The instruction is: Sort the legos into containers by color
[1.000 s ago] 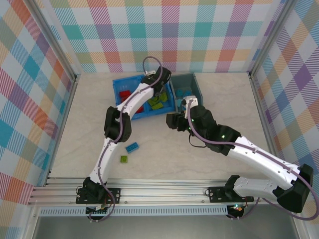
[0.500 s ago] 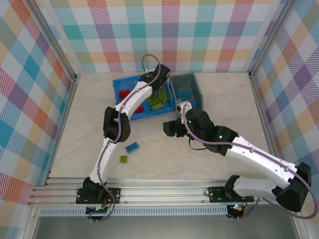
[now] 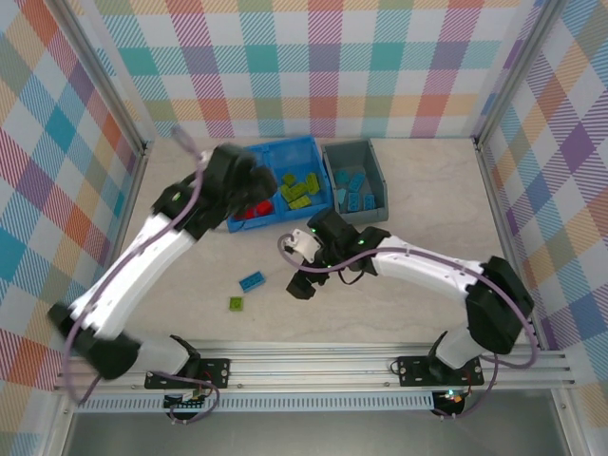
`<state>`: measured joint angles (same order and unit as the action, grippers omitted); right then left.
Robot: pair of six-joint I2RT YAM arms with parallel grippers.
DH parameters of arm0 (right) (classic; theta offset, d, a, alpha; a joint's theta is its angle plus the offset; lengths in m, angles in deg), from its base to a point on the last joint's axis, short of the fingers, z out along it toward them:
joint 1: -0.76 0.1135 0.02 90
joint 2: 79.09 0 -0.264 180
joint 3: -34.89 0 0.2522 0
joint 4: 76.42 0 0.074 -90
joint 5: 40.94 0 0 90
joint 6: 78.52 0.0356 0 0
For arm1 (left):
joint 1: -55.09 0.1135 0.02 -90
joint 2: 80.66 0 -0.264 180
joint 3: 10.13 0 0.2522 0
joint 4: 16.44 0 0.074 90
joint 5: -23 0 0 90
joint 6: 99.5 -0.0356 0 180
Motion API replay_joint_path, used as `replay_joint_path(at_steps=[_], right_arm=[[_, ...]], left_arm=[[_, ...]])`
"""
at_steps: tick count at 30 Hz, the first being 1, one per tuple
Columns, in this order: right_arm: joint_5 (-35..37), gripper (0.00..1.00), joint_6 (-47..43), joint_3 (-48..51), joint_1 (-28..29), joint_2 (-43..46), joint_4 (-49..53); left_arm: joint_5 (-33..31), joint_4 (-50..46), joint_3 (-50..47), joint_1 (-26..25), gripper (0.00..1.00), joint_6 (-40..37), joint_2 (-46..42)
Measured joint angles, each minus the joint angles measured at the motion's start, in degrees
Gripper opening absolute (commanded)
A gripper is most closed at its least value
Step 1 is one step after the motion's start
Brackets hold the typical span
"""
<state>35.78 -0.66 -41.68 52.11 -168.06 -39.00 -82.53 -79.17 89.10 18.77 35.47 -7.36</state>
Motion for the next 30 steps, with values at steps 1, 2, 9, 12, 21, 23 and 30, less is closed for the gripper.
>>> replay_joint_path(at_steps=[1,2,9,12,21,23,30], right_arm=[[-1.1,1.00,-2.5,-0.4,0.0,-1.8,-0.5],[-1.9,1.00,-4.5,-0.9,0.0,-3.5,-0.9],[-4.0,1.00,-15.9,-8.5,0.6,-16.3,-3.0],[-3.1,0.98,-18.5,-12.4,1.6,-20.9,-3.5],[0.9,0.96,-21.4,-21.0,4.2,-30.9,-3.1],[2.2,0.95,-21.6,-22.4,4.7,-32.8,-3.0],[4.3,0.73,-19.3,-30.4,5.5,-38.2,-1.4]], left_arm=[[0.6,-0.5,-4.2,-0.3,0.70,0.5,-4.5],[1.5,-1.2,-7.4,-0.5,0.70,0.9,-8.1],[6.3,-9.5,-23.4,-0.7,0.71,3.7,-28.1],[7.6,-11.8,-28.5,-0.7,0.70,5.2,-36.4],[8.0,-14.0,-32.1,-0.8,0.70,8.0,-44.4],[8.0,-13.9,-32.1,-0.8,0.70,8.0,-44.4],[7.9,-13.7,-32.1,-0.8,0.70,8.2,-44.4]])
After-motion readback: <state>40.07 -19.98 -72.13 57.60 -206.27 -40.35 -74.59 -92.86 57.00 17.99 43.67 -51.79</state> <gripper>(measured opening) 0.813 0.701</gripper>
